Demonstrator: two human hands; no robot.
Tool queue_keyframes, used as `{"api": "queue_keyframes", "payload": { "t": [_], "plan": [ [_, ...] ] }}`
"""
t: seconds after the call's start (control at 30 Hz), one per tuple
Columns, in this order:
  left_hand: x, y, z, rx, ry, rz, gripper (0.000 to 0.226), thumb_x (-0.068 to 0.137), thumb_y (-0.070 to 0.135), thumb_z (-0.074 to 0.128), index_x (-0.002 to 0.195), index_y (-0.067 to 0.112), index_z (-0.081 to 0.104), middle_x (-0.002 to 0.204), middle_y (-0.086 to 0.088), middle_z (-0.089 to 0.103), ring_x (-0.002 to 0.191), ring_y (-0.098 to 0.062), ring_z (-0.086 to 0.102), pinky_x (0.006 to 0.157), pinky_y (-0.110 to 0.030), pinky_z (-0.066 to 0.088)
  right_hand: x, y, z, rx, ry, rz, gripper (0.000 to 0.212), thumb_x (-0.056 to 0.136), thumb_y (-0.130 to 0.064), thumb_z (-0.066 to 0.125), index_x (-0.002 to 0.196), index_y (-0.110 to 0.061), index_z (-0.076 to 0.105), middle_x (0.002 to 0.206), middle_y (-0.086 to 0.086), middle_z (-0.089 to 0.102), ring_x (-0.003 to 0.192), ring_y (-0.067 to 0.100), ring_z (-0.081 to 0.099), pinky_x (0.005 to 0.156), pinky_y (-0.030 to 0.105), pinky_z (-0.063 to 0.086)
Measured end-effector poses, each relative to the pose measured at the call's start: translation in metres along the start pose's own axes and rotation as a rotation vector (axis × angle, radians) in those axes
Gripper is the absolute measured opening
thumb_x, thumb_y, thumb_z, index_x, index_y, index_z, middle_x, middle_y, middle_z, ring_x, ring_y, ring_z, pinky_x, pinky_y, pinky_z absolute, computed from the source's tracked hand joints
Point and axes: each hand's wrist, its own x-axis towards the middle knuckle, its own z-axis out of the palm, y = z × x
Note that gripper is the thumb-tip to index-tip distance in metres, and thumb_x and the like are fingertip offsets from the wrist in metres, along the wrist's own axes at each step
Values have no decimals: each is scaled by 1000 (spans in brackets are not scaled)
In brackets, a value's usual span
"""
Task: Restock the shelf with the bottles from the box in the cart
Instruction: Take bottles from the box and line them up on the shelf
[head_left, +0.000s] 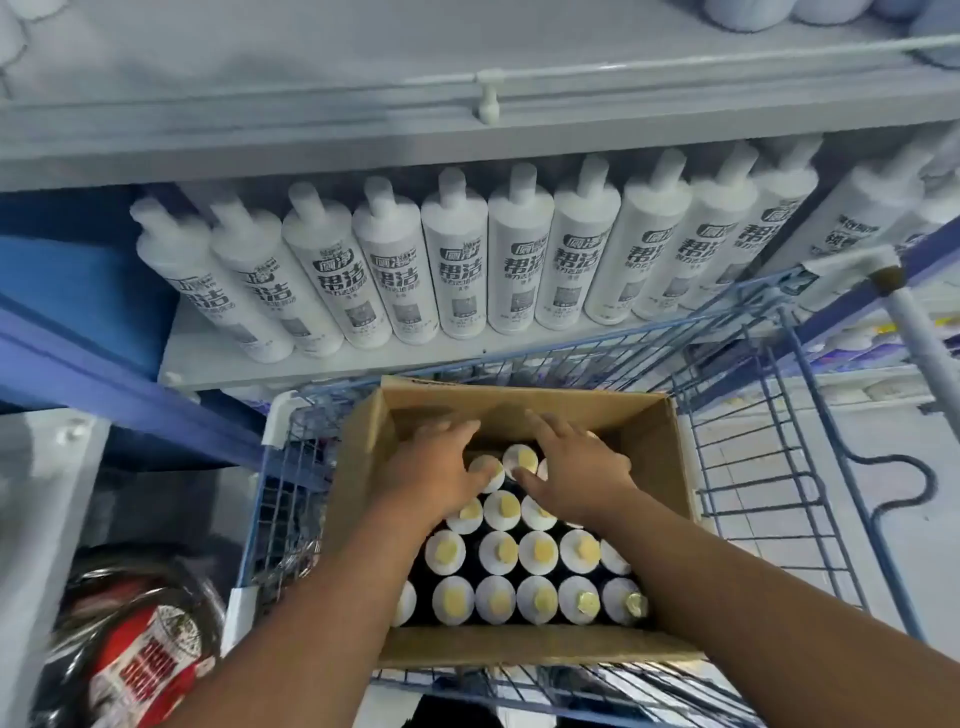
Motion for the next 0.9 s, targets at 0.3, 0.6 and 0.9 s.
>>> {"api": "queue_keyframes", "payload": {
  "t": [0.3,0.6,0.9],
  "plan": [
    [39,-11,59,42,-157,-52,70,91,58,56,152,35,32,156,2,36,138,-23,41,102,-37,43,46,32,48,32,-103,6,74,95,-56,47,154,-19,20,159,5,24,141,28,33,104,38,39],
    [69,-29,97,-66,-170,-74,59,86,47,67,140,37,45,144,9,49,126,-21,51,97,-39,49,80,51,93,116,-137,23,61,92,-44,57,146,-22,40,141,1,50,126,24,49,98,38,46],
    [76,-31,112,-332,-71,-70,50,90,35,70,138,29,57,135,10,58,109,-8,61,92,-25,46,88,57,102,189,-52,47,23,98,-17,47,119,-14,56,111,7,66,97,25,62,76,33,48]
  ]
}}
